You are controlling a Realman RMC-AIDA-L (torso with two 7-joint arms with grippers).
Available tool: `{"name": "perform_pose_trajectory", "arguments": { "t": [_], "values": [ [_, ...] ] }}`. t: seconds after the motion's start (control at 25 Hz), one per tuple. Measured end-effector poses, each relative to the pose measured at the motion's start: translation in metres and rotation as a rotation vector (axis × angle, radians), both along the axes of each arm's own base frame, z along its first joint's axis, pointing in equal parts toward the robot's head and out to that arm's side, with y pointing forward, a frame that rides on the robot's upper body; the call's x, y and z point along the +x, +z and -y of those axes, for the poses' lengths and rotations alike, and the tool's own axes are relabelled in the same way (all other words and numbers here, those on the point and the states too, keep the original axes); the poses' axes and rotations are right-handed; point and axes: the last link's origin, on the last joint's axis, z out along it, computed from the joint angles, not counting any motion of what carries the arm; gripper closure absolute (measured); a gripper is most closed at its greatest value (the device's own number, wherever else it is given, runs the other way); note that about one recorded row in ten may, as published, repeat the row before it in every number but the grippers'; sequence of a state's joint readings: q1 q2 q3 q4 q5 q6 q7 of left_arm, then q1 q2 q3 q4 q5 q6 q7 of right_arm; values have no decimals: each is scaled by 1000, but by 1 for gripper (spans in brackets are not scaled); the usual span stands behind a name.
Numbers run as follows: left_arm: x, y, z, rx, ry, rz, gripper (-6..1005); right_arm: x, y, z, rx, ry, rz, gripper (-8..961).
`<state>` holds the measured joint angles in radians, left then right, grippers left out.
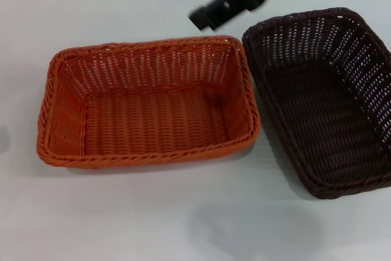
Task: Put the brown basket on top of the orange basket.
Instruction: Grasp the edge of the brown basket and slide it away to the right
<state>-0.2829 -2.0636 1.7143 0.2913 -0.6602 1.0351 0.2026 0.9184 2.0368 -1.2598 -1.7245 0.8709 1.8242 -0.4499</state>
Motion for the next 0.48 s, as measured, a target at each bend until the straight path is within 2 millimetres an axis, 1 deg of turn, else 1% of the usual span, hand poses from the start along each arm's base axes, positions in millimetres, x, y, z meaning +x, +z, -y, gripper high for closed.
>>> {"name": "perform_pose_trajectory", "arguments": {
  "t": [0.08, 0.12, 0.16, 0.2, 0.24, 0.28, 0.36, 0.4, 0.48],
  "values": [
    [3, 5, 5, 43, -56, 74, 334, 7, 1, 4, -20, -10, 19, 166],
    [6, 11, 9, 78, -108, 129, 334, 11, 1, 6, -31, -14, 27, 167],
    [6, 13, 11, 88, -123, 145, 334, 15, 0, 7, -39, -20, 37, 167],
    [7, 16, 14, 107, -147, 169, 334, 23, 0, 9, -47, -28, 64, 167],
    [7, 20, 17, 129, -171, 196, 334, 23, 0, 9, -47, -28, 64, 168],
    [7, 20, 17, 129, -171, 196, 334, 31, -1, 11, -63, -29, 95, 168],
    [7, 23, 19, 146, -189, 218, 334, 34, -3, 14, -82, -27, 110, 169],
    [4, 29, 24, 169, -207, 249, 334, 39, -7, 21, -121, -20, 139, 169],
    [3, 30, 25, 171, -203, 249, 334, 42, -9, 25, -137, -18, 156, 170]
  ]
}}
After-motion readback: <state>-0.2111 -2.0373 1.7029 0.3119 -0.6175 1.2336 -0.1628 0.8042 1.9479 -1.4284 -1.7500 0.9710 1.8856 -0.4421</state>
